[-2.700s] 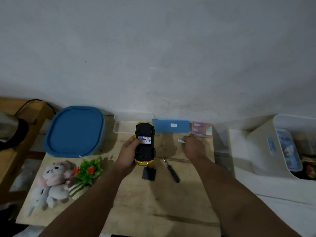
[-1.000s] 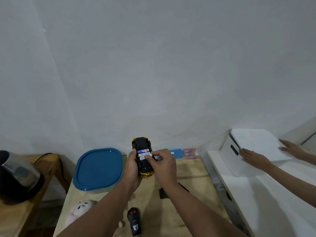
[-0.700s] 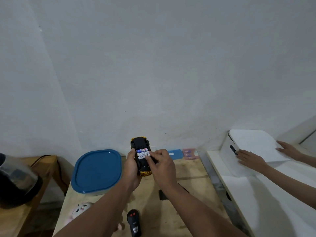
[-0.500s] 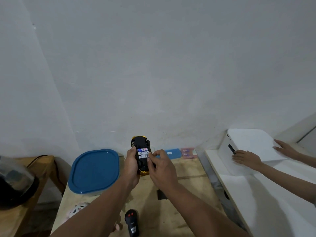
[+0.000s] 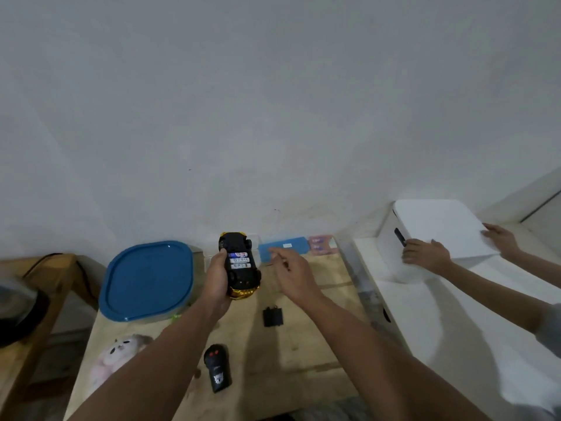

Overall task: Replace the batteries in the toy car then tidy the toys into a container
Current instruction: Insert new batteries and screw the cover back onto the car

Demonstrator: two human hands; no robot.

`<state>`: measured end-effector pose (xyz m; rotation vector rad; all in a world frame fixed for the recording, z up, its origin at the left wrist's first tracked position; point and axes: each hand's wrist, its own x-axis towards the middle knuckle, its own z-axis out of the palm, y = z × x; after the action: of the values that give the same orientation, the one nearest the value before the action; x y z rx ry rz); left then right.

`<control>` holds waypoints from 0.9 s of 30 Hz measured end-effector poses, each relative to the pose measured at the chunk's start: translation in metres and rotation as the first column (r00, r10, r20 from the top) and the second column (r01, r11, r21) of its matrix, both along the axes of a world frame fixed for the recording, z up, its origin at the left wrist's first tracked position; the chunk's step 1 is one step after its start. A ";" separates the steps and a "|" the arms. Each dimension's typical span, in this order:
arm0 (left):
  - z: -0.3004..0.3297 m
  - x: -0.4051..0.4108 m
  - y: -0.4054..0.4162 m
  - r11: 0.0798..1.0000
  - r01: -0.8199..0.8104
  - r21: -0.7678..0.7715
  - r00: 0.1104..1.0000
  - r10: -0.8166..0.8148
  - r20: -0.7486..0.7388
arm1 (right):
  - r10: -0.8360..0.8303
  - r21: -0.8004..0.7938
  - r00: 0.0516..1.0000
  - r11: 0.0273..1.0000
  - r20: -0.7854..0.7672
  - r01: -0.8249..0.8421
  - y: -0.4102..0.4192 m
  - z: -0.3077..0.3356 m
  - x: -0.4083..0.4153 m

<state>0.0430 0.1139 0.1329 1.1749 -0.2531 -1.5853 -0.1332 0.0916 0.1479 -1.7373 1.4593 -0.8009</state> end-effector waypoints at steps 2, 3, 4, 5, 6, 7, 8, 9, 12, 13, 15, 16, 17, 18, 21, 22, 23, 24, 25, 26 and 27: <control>-0.003 0.002 0.001 0.999 -0.042 0.024 0.999 0.043 -0.006 | -0.183 0.075 0.983 0.980 -0.017 0.184 -0.004 -0.025 -0.018; -0.006 0.004 0.002 0.998 -0.052 0.032 0.999 0.052 0.003 | -0.148 0.136 0.981 0.977 -0.128 0.165 -0.005 -0.041 -0.026; -0.011 0.005 0.002 0.997 -0.062 0.045 0.998 0.061 0.035 | -0.057 0.226 0.971 0.968 -0.234 0.111 -0.006 -0.059 -0.032; -0.018 0.007 0.003 0.996 -0.070 0.054 0.994 0.065 0.086 | 0.030 0.315 0.951 0.946 -0.308 0.072 -0.005 -0.077 -0.036; -0.025 0.007 0.004 0.995 -0.075 0.064 0.988 0.066 0.140 | 0.086 0.385 0.935 0.921 -0.343 0.056 -0.004 -0.091 -0.040; -0.031 0.008 0.006 0.994 -0.080 0.081 0.984 0.066 0.164 | 0.122 0.434 0.920 0.899 -0.372 0.056 -0.003 -0.105 -0.042; -0.040 0.008 0.008 0.990 -0.096 0.108 0.982 0.077 0.171 | 0.155 0.460 0.905 0.887 -0.396 0.049 -0.002 -0.117 -0.043; -0.048 0.008 0.010 0.986 -0.104 0.131 0.983 0.082 0.166 | 0.195 0.475 0.887 0.880 -0.418 0.030 -0.002 -0.126 -0.042; -0.072 0.012 0.012 0.972 -0.147 0.185 0.978 0.115 0.175 | 0.339 0.496 0.821 0.865 -0.459 -0.079 -0.008 -0.151 -0.036; -0.079 0.014 0.012 0.969 -0.155 0.193 0.976 0.120 0.183 | 0.361 0.481 0.799 0.871 -0.481 -0.103 -0.010 -0.157 -0.033; -0.089 0.015 0.013 0.966 -0.157 0.203 0.975 0.119 0.187 | 0.331 0.447 0.801 0.890 -0.499 -0.089 -0.014 -0.165 -0.028; -0.092 0.015 0.014 0.964 -0.161 0.211 0.976 0.123 0.181 | 0.306 0.428 0.812 0.901 -0.498 -0.077 -0.015 -0.168 -0.027; -0.095 0.016 0.015 0.963 -0.161 0.218 0.976 0.123 0.179 | 0.289 0.414 0.819 0.908 -0.495 -0.070 -0.017 -0.169 -0.025; -0.096 0.016 0.017 0.961 -0.165 0.223 0.976 0.126 0.179 | 0.280 0.396 0.820 0.915 -0.499 -0.072 -0.018 -0.171 -0.024; -0.098 0.014 0.020 0.956 -0.179 0.233 0.972 0.135 0.194 | 0.247 0.385 0.842 0.922 -0.480 -0.050 -0.020 -0.176 -0.023; -0.098 0.013 0.021 0.955 -0.182 0.235 0.970 0.136 0.200 | 0.236 0.398 0.853 0.917 -0.464 -0.037 -0.021 -0.179 -0.024; -0.099 0.013 0.023 0.954 -0.183 0.236 0.969 0.135 0.205 | 0.222 0.410 0.867 0.912 -0.447 -0.022 -0.021 -0.180 -0.024; -0.100 0.013 0.024 0.954 -0.185 0.237 0.969 0.137 0.206 | 0.206 0.416 0.878 0.909 -0.432 -0.009 -0.021 -0.181 -0.024; -0.101 0.013 0.025 0.953 -0.189 0.239 0.969 0.141 0.205 | 0.190 0.417 0.890 0.909 -0.416 0.001 -0.022 -0.180 -0.024; -0.101 0.013 0.026 0.951 -0.194 0.242 0.969 0.147 0.201 | 0.171 0.420 0.901 0.907 -0.400 0.014 -0.022 -0.180 -0.023; -0.102 0.014 0.027 0.950 -0.196 0.243 0.969 0.149 0.199 | 0.146 0.419 0.912 0.907 -0.383 0.031 -0.023 -0.179 -0.023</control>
<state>0.0570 0.1408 0.0312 1.5056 -0.0531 -1.3888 -0.1561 0.0690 -0.0310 -1.6553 1.6878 -0.0645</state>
